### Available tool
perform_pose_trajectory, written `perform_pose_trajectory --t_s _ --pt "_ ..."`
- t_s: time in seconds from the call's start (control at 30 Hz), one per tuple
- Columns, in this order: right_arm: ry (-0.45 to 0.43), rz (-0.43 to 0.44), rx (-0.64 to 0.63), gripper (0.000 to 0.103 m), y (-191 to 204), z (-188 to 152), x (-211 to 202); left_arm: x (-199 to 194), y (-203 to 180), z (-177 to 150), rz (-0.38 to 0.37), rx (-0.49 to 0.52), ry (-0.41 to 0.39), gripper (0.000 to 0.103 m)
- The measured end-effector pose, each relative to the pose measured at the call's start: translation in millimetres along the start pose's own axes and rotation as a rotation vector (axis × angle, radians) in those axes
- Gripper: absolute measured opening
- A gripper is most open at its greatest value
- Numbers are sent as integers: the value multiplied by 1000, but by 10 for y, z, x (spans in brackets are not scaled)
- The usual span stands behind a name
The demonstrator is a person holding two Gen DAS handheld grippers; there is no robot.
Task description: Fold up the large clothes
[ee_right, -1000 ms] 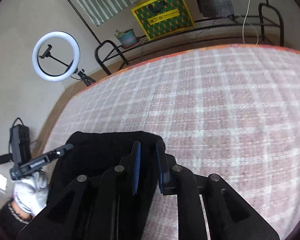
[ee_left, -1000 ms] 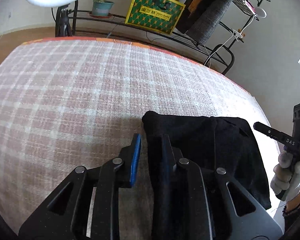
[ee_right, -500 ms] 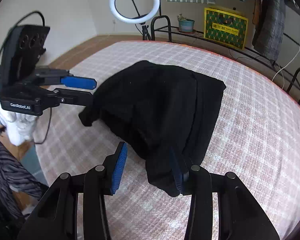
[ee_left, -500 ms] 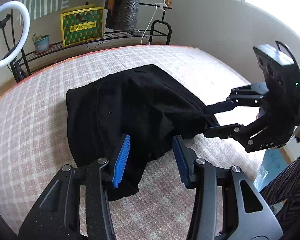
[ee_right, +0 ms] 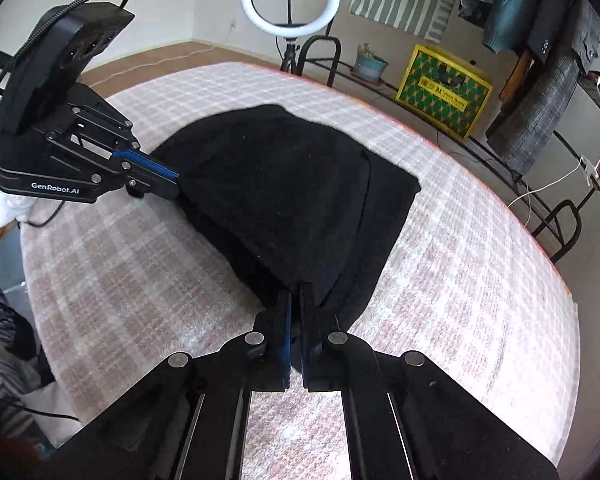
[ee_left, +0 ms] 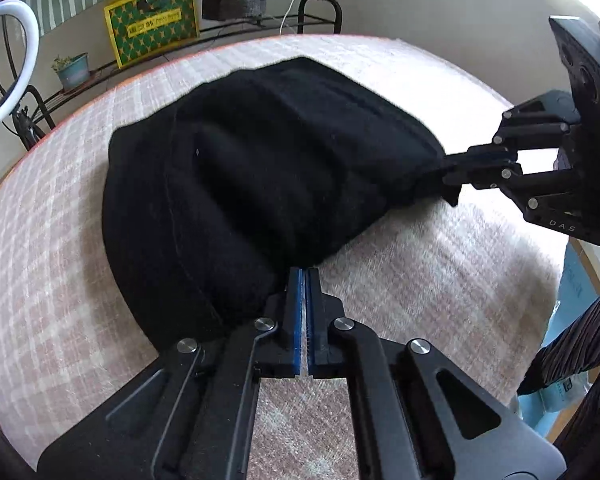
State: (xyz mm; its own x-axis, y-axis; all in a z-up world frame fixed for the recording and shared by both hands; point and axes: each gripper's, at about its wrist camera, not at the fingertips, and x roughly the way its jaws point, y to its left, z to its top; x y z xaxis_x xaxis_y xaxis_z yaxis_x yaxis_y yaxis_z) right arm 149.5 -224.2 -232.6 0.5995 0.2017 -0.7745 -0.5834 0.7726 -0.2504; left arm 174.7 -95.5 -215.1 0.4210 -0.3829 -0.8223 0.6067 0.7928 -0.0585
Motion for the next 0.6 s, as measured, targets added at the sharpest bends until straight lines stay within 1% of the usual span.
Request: perform_pose_trajectory --t_s 0.03,0.07,0.1,0.17,0.2,0.23,0.27,0.3,0.33,0.37,0.4,0.43,0.47,0.5,0.53,0.57,0.6 --pt "17 -29 -43 2 69 -28 59 26 -13 -25 6 7 12 0" --pt "24 -37 -64 2 94 -12 74 21 -20 -35 6 10 19 0" --pt "25 -19 -62 3 90 4 60 -30 -11 -33 -1 5 17 0" --pt "37 87 5 4 -41 52 -40 -182 32 -11 -29 -26 -5 0" --pt "35 141 45 8 -134 76 -96 -298 90 13 -76 -67 -17 2" --pt "19 208 87 14 -228 86 -178 -389 129 38 -107 -94 -27 5" --pt "-22 294 137 19 -350 105 -294 -487 169 68 -136 -119 -44 9" --pt "-71 339 175 30 -444 120 -391 -609 227 115 -164 -148 -79 19" --pt "-115 360 210 37 -515 134 -450 -691 284 168 -167 -170 -112 29" --pt "-163 379 265 37 -638 184 -488 -756 368 250 -163 -203 -148 32" --pt "-190 394 323 37 -749 242 -478 -783 445 313 -160 -236 -169 32" --pt "-208 398 383 37 -850 315 -432 -778 546 409 -161 -287 -191 32" --pt "-219 378 437 35 -936 397 -362 -744 662 506 -156 -341 -210 32" --pt "-225 348 469 23 -985 482 -277 -703 730 577 -152 -376 -220 32" --pt "-211 332 499 12 -1040 581 -137 -628 819 659 -150 -418 -228 32" --pt "-193 331 525 11 -1085 667 6 -520 897 744 -149 -452 -227 32" --pt "-181 328 546 11 -1098 729 147 -450 932 784 -139 -463 -225 32"
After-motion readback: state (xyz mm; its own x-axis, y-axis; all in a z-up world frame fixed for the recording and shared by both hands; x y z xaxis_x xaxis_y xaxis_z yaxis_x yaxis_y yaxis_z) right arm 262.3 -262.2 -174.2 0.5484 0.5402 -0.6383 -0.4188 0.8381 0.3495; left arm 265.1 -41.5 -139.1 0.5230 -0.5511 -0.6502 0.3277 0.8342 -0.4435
